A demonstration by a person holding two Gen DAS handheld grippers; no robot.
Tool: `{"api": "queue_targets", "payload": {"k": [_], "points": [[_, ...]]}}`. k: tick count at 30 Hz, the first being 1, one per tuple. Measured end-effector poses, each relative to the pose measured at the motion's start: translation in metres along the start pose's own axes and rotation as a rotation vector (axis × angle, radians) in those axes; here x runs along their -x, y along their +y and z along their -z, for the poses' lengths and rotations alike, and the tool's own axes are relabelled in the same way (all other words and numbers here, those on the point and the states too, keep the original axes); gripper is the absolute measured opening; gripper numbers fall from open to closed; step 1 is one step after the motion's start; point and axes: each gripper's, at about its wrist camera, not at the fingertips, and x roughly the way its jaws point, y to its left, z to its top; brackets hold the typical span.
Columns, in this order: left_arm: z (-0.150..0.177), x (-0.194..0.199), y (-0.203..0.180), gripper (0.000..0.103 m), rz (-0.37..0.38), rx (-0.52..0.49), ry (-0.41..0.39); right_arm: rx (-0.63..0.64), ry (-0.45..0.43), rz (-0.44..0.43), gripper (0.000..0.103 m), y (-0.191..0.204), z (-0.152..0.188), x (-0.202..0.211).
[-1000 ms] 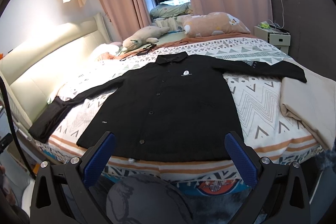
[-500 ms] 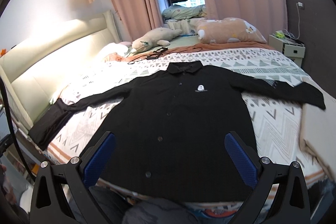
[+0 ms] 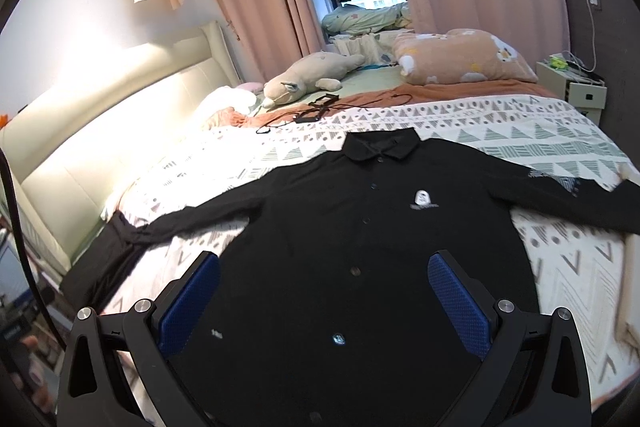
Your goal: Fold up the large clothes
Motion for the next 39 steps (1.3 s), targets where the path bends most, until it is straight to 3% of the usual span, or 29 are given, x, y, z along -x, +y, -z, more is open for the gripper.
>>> {"api": "queue_targets", "payload": {"k": [7,12,18,21,22,24,25,27,30,39], "points": [[-0.02,-0.037,0.007,0.102,-0.03,-0.001,0.023,0.002,0.007,-0.028,0.103,0.022,-0.029,-0.058],[-0.04,-0.065,0.022,0.102,-0.053,0.051,0.026,-0.024,0.002,-0.054,0.103,0.037,-0.048,-0.1],[-0.062,-0.104,0.038,0.101,-0.066,0.078,0.043,-0.03,0.064,-0.077,0.103,0.063,-0.072,-0.16],[-0.075,-0.127,0.046,0.093,-0.061,0.1,0.058,-0.036,0.075,-0.08,0.103,0.073,-0.081,-0.186],[-0.078,-0.137,0.049,0.091,-0.061,0.106,0.072,-0.042,0.081,-0.08,0.1,0.075,-0.083,-0.198],[-0.084,-0.155,0.053,0.073,-0.06,0.116,0.093,-0.058,0.09,-0.084,0.092,0.074,-0.081,-0.217],[-0.087,-0.165,0.056,0.071,-0.063,0.12,0.105,-0.07,0.09,-0.085,0.084,0.072,-0.077,-0.226],[-0.092,-0.185,0.061,0.069,-0.062,0.131,0.121,-0.08,0.081,-0.095,0.079,0.068,-0.065,-0.239],[-0.099,-0.215,0.072,0.068,-0.063,0.174,0.15,-0.11,0.167,-0.084,0.06,0.058,-0.047,-0.275],[-0.085,-0.31,0.114,0.068,-0.096,0.357,0.336,-0.138,0.262,-0.057,0.059,0.04,-0.023,-0.321]]}}
